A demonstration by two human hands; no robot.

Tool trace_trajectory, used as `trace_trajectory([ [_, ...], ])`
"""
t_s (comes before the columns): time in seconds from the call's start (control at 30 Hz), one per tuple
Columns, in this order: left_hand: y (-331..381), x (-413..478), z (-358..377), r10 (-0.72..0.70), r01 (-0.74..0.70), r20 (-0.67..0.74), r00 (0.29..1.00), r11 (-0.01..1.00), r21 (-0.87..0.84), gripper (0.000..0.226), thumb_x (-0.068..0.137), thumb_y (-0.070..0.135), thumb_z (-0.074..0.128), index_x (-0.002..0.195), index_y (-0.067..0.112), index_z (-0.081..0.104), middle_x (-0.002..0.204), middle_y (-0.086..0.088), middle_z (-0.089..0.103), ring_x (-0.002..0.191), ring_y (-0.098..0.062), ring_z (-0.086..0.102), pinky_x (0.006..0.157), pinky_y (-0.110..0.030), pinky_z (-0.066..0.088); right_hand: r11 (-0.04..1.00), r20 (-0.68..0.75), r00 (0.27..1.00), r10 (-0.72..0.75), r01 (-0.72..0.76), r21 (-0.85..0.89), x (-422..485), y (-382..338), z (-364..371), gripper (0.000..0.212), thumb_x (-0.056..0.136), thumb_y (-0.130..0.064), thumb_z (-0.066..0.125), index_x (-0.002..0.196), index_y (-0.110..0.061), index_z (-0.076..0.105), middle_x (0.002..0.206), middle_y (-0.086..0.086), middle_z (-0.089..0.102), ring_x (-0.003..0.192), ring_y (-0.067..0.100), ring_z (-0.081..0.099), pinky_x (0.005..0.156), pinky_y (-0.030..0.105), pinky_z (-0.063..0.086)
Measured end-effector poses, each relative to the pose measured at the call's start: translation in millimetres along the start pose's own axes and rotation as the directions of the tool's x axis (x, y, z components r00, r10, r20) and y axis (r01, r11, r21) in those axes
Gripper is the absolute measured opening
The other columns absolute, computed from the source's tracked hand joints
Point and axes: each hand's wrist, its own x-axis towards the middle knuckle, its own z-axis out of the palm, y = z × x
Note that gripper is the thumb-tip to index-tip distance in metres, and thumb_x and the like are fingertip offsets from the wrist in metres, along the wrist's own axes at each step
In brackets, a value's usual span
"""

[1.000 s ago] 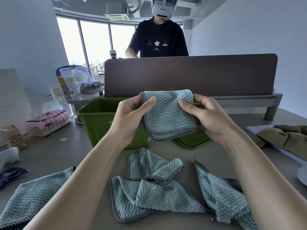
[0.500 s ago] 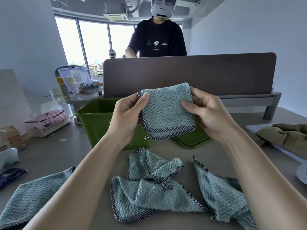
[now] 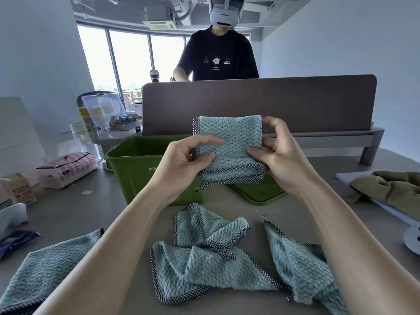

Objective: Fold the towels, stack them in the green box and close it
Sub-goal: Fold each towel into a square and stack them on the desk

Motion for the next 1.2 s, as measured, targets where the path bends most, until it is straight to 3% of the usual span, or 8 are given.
trace_trajectory([
  [0.17, 1.1, -9.2, -11.8, -0.116, 0.116, 0.007, 0.993, 0.986, -0.115, 0.067, 0.064, 0.017, 0.085, 0.127, 0.022, 0.063, 0.132, 0.004, 0.065, 0.125, -0.014, 0.059, 0.106, -0.041, 0.048, 0.999, 0.124, 0.991, -0.043, 0.046, -0.020, -4.4, -1.3, 6.5, 0.056, 0.091, -0.004, 0.067, 0.126, -0.044, 0.048, 0.112, 0.010, 0.071, 0.101, 0.022, 0.071, 0.081, 0.038, 0.059],
  [0.3, 4.9, -22.8, -26.7, -0.139, 0.140, 0.020, 0.990, 0.985, -0.101, 0.085, 0.057, 0.009, 0.087, 0.133, 0.025, 0.055, 0.127, 0.013, 0.066, 0.122, -0.012, 0.061, 0.100, -0.039, 0.052, 0.952, 0.240, 0.969, -0.057, 0.125, -0.278, -10.2, -4.6, 19.8, 0.061, 0.075, -0.024, 0.081, 0.132, -0.028, 0.061, 0.120, -0.023, 0.067, 0.113, -0.004, 0.061, 0.102, 0.033, 0.049],
  [0.57, 14.5, -72.4, -84.7, -0.243, 0.246, -0.039, 0.969, 0.967, 0.073, 0.107, 0.050, 0.018, 0.093, 0.144, 0.033, 0.046, 0.135, 0.017, 0.058, 0.127, -0.008, 0.055, 0.106, -0.041, 0.047, 0.926, 0.414, 0.907, 0.072, 0.094, -0.365, -24.3, 0.5, 79.2, 0.106, 0.065, -0.012, 0.089, 0.154, -0.024, 0.033, 0.146, -0.014, 0.050, 0.129, 0.003, 0.052, 0.102, 0.031, 0.051],
  [0.73, 21.3, -111.8, -132.0, -0.351, 0.362, -0.111, 0.930, 0.927, 0.103, 0.105, 0.051, 0.009, 0.089, 0.145, 0.030, 0.046, 0.133, 0.009, 0.059, 0.121, -0.012, 0.059, 0.086, -0.034, 0.058, 0.920, 0.507, 0.846, 0.164, 0.054, -0.387, -32.9, 4.6, 140.1, 0.113, 0.065, -0.012, 0.089, 0.156, -0.020, 0.023, 0.139, -0.021, 0.045, 0.126, 0.008, 0.052, 0.111, 0.037, 0.044],
  [0.87, 19.9, -148.0, -173.3, -0.482, 0.494, -0.152, 0.863, 0.868, 0.055, 0.092, 0.062, -0.001, 0.085, 0.143, 0.024, 0.049, 0.129, -0.003, 0.064, 0.115, -0.021, 0.065, 0.085, -0.044, 0.059, 0.922, 0.569, 0.790, 0.229, 0.012, -0.387, -34.8, 16.9, 194.4, 0.109, 0.066, -0.010, 0.090, 0.155, -0.021, 0.028, 0.126, -0.028, 0.047, 0.102, -0.007, 0.052, 0.087, 0.010, 0.046],
  [1.0, 11.8, -179.7, -205.8, -0.585, 0.597, -0.181, 0.791, 0.802, 0.016, 0.081, 0.067, -0.005, 0.082, 0.138, 0.022, 0.053, 0.122, -0.005, 0.069, 0.109, -0.023, 0.069, 0.087, -0.051, 0.058, 0.914, 0.637, 0.704, 0.314, -0.044, -0.402, -35.4, 38.5, 237.7, 0.109, 0.066, -0.013, 0.090, 0.155, -0.020, 0.028, 0.136, -0.012, 0.054, 0.107, 0.007, 0.062, 0.092, 0.027, 0.055],
  [1.1, 7.6, -197.7, -215.8, -0.636, 0.647, -0.166, 0.754, 0.762, 0.020, 0.068, 0.068, -0.009, 0.079, 0.118, 0.033, 0.060, 0.120, -0.005, 0.068, 0.103, -0.019, 0.071, 0.083, -0.046, 0.060, 0.898, 0.667, 0.659, 0.348, -0.029, -0.440, -39.6, 52.2, 258.1, 0.108, 0.065, -0.018, 0.091, 0.154, -0.018, 0.030, 0.127, -0.012, 0.058, 0.113, 0.008, 0.058, 0.088, 0.015, 0.046],
  [1.2, -0.9, -210.5, -223.0, -0.692, 0.705, -0.165, 0.703, 0.707, 0.042, 0.074, 0.070, -0.009, 0.080, 0.132, 0.023, 0.056, 0.122, -0.005, 0.067, 0.105, -0.021, 0.070, 0.083, -0.043, 0.060, 0.879, 0.677, 0.632, 0.377, -0.013, -0.477, -44.7, 58.6, 270.0, 0.108, 0.067, -0.015, 0.090, 0.155, -0.015, 0.027, 0.138, -0.002, 0.053, 0.104, 0.006, 0.054, 0.066, 0.001, 0.044],
])
